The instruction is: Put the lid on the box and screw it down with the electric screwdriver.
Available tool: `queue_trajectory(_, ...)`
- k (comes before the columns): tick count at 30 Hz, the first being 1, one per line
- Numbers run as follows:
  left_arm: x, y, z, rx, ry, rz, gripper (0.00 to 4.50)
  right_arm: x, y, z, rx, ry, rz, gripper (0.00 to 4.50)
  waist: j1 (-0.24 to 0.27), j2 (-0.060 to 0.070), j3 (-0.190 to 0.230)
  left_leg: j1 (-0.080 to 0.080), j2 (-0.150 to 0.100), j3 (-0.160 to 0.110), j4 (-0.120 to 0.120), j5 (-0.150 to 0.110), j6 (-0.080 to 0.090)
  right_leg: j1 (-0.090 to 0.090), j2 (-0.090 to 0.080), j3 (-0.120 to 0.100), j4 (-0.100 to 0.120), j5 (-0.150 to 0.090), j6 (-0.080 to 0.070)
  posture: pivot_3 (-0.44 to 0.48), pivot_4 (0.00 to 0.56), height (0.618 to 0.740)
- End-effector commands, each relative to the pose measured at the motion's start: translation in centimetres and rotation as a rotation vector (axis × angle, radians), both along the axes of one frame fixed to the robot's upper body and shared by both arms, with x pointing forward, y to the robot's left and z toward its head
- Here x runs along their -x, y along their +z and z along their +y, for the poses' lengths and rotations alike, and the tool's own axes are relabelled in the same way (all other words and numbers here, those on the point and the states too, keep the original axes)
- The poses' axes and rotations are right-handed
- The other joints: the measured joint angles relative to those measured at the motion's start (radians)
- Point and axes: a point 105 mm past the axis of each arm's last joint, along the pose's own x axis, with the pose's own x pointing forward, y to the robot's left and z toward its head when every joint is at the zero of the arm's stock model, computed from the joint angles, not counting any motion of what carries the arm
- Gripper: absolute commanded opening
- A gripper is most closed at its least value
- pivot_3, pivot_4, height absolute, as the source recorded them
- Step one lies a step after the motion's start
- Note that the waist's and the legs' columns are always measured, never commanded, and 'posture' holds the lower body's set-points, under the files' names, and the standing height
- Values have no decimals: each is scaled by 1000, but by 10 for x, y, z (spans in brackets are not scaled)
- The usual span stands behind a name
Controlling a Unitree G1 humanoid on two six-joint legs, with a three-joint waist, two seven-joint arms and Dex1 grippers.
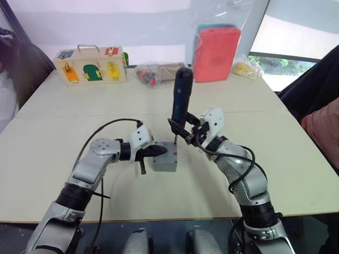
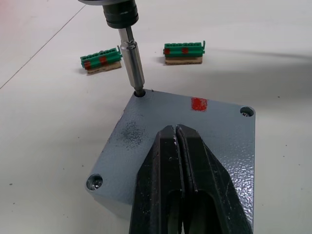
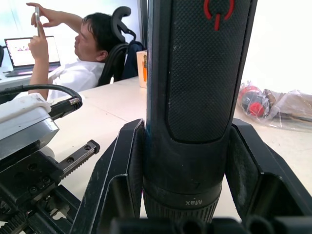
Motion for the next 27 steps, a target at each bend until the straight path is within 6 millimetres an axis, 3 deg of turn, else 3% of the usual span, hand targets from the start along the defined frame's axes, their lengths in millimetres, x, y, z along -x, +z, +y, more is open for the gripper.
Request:
queue_trajectory(1,3,-10,0,-29,-10,23,0,1,-70,-3,137,-22,264,1747,0,-1,-2,0,0,0,-1,0,0,0,0,0,0,0,0,0,150,730)
queue_trajectory(14,4,-19,4,-54,-12,42,0,6,-81,-2,142,-23,298,1747,0,-3,-12,3,1,-1,-3,0,0,2,0,0,0,-2,-2,0,150,730)
queue_trajectory(22,3,-18,3,-52,-13,48,0,3,-68,-6,148,-28,244,1747,1,-3,-14,3,1,-1,-4,0,0,2,-1,0,-1,-2,-3,0,150,730)
queue_trajectory(27,4,-18,4,-51,-13,51,0,0,-45,-6,133,-18,166,1747,1,-2,-13,3,3,-1,-4,0,0,2,-1,0,-2,-3,-3,0,150,730)
